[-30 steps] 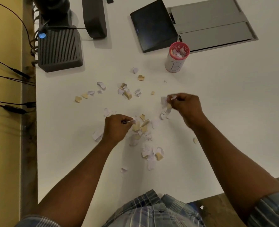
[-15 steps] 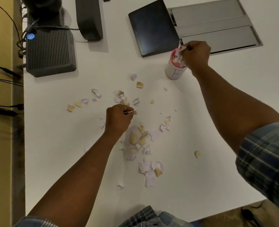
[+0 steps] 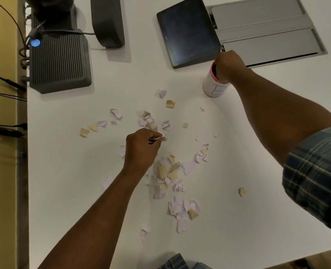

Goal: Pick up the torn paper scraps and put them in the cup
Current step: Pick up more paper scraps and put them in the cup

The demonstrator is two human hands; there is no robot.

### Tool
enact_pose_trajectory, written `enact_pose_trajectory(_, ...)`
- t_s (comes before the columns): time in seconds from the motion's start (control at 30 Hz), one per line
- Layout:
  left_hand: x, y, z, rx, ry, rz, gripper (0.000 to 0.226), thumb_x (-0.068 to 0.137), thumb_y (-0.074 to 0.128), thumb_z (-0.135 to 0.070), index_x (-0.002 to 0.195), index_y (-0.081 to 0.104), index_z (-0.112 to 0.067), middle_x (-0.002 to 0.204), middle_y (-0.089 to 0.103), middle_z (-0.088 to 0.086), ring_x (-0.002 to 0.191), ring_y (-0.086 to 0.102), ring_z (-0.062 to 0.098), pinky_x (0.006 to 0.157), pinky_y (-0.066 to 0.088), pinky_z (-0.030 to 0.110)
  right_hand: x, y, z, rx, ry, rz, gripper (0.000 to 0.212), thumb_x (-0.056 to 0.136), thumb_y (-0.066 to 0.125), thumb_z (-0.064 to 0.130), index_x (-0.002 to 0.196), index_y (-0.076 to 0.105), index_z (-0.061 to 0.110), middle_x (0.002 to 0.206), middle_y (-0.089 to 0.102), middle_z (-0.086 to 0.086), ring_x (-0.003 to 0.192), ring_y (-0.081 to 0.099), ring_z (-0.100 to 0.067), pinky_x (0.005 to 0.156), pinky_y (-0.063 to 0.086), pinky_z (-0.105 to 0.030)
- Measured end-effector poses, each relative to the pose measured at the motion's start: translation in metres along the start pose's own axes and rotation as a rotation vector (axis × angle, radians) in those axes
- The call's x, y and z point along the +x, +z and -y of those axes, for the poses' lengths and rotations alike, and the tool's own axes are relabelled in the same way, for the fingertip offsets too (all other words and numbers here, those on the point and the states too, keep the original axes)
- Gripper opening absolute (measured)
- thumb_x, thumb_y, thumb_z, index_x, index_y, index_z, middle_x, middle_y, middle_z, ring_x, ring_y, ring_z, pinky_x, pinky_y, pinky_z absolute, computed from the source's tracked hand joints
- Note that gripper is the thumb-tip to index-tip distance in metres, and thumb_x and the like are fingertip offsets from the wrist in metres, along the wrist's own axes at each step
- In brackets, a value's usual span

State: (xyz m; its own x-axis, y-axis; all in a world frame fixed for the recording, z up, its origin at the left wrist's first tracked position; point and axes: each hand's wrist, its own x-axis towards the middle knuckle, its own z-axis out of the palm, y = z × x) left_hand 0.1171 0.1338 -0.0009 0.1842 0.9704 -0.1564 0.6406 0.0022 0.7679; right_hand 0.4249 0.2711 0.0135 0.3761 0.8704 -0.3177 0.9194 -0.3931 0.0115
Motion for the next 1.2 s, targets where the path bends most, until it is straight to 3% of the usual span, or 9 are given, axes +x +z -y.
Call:
enact_pose_trajectory(0.17,0.0,-0.001,-0.008,-0.02,0.032,0.003,0.014,0.078,0.075,-0.013,0.093,0.074,-0.012,0.089,0.072,-0.001,0.074,0.066,0.005,0.071,0.054,0.012,-0.003,-0.017,-0.013,-0.005,-0.111,0.098,0.046,0.088,0.064,0.018,0.13,0.052,0.004,0.12,0.058,-0.023,0.108,0.057,-0.041,0.088,0.049,-0.046)
enact_pose_trajectory(0.33,0.0,0.002,-0.016,-0.029,0.031,0.023,0.016,0.078,0.076,-0.014,0.094,0.074,-0.012,0.089,0.072,-0.001,0.074,0.066,0.007,0.072,0.055,0.014,-0.013,-0.032,-0.021,-0.056,-0.145,-0.066,0.042,0.082,0.072,0.02,0.118,0.062,0.003,0.108,0.064,-0.021,0.1,0.06,-0.038,0.091,0.048,-0.045)
enact_pose_trajectory(0.43,-0.002,0.004,-0.018,-0.03,0.031,0.029,0.016,0.078,0.076,-0.014,0.094,0.074,-0.013,0.09,0.072,-0.001,0.073,0.066,0.004,0.07,0.053,0.009,-0.015,-0.027,-0.013,-0.094,-0.133,-0.103,0.039,0.082,0.073,0.02,0.115,0.063,0.001,0.105,0.064,-0.021,0.097,0.061,-0.037,0.09,0.049,-0.045)
enact_pose_trajectory(0.57,-0.006,0.004,-0.02,-0.021,0.046,0.021,0.014,0.077,0.076,-0.013,0.091,0.074,-0.012,0.087,0.072,-0.001,0.069,0.063,0.0,0.069,0.049,0.002,-0.015,-0.01,-0.002,-0.021,-0.039,0.008,0.045,0.085,0.068,0.012,0.124,0.052,0.0,0.115,0.056,-0.023,0.107,0.056,-0.04,0.091,0.047,-0.044)
enact_pose_trajectory(0.73,0.0,0.005,-0.023,0.004,0.042,0.035,0.016,0.077,0.077,-0.015,0.092,0.074,-0.012,0.088,0.073,-0.001,0.071,0.064,0.002,0.072,0.051,0.006,-0.013,-0.016,-0.011,-0.021,-0.105,-0.004,0.041,0.086,0.068,0.015,0.124,0.057,0.002,0.111,0.059,-0.022,0.104,0.058,-0.038,0.091,0.048,-0.042)
enact_pose_trajectory(0.87,0.023,0.011,-0.048,-0.04,0.046,0.076,0.019,0.075,0.079,-0.028,0.088,0.076,-0.016,0.078,0.071,-0.01,0.065,0.062,-0.008,0.063,0.047,0.002,-0.032,-0.034,-0.029,0.176,-0.18,-0.195,0.026,0.087,0.068,0.021,0.107,0.071,0.006,0.102,0.07,-0.017,0.093,0.066,-0.031,0.087,0.051,-0.037)
enact_pose_trajectory(1.0,0.062,0.031,-0.095,-0.113,0.102,0.097,0.024,0.073,0.079,-0.035,0.088,0.076,-0.017,0.072,0.069,-0.012,0.063,0.064,-0.003,0.062,0.054,0.014,-0.073,-0.02,-0.037,0.512,-0.081,-0.491,0.019,0.09,0.059,0.019,0.101,0.072,0.01,0.098,0.073,-0.008,0.084,0.068,-0.018,0.08,0.052,-0.022)
enact_pose_trajectory(1.1,0.09,0.052,-0.129,-0.109,0.211,0.082,0.021,0.075,0.078,-0.031,0.087,0.076,-0.015,0.071,0.069,-0.009,0.064,0.064,0.0,0.063,0.049,0.006,-0.111,0.017,-0.037,0.714,0.058,-0.619,0.02,0.088,0.055,0.022,0.093,0.072,0.012,0.089,0.073,-0.004,0.077,0.065,-0.015,0.077,0.052,-0.027)
enact_pose_trajectory(1.2,0.118,0.079,-0.15,-0.009,0.283,0.071,0.02,0.08,0.074,-0.023,0.096,0.074,-0.012,0.091,0.073,0.0,0.081,0.067,0.01,0.075,0.054,0.013,-0.153,0.063,-0.029,0.878,0.136,-0.624,0.016,0.086,0.058,0.014,0.09,0.072,0.01,0.087,0.072,-0.004,0.076,0.065,-0.02,0.076,0.051,-0.033)
